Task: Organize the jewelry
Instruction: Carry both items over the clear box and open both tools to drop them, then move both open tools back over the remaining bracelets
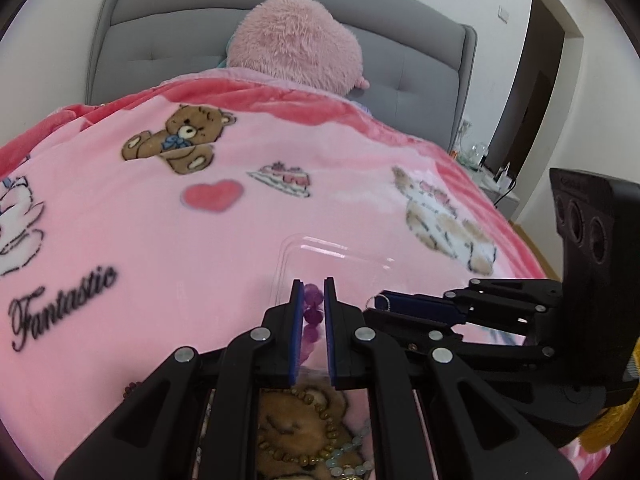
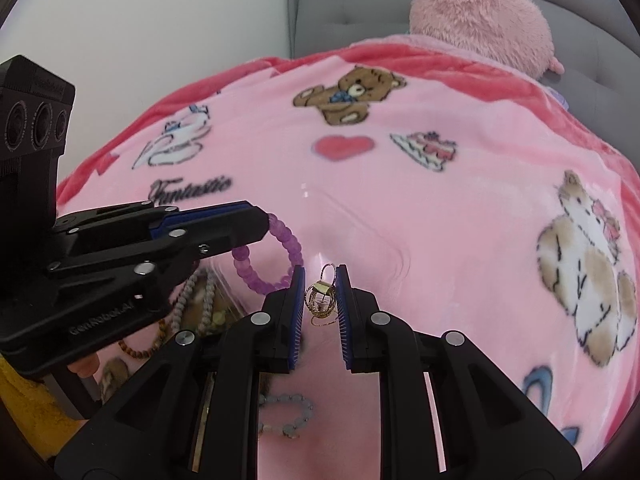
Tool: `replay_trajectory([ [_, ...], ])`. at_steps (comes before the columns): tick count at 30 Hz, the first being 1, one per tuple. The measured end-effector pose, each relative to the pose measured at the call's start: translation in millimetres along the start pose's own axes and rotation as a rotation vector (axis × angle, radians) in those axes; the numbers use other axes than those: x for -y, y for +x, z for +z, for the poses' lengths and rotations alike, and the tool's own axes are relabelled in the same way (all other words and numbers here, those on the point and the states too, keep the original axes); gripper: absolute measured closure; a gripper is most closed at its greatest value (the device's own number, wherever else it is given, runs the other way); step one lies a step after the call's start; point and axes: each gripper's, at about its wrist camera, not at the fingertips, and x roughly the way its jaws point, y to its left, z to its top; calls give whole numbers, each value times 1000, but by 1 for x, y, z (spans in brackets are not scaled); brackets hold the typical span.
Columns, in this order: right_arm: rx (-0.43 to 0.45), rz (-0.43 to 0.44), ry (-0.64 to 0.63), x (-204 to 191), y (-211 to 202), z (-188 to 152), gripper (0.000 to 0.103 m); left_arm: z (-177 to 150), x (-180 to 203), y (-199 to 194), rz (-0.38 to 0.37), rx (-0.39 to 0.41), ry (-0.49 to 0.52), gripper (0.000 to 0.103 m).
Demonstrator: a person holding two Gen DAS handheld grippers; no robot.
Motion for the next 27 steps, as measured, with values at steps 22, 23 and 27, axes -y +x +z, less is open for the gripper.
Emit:
replay_trajectory([
  [22,146,91,15,-10,-56,-6,81,-7,-34,-49,66,44,-54,80],
  [23,147,99,9,-12,-58,-9,81,-10,-37,-54,74,45,-58,77],
  [27,107,109,-24,-20,-61,-25,77,-21,-43,-64,114,29,-39,75],
])
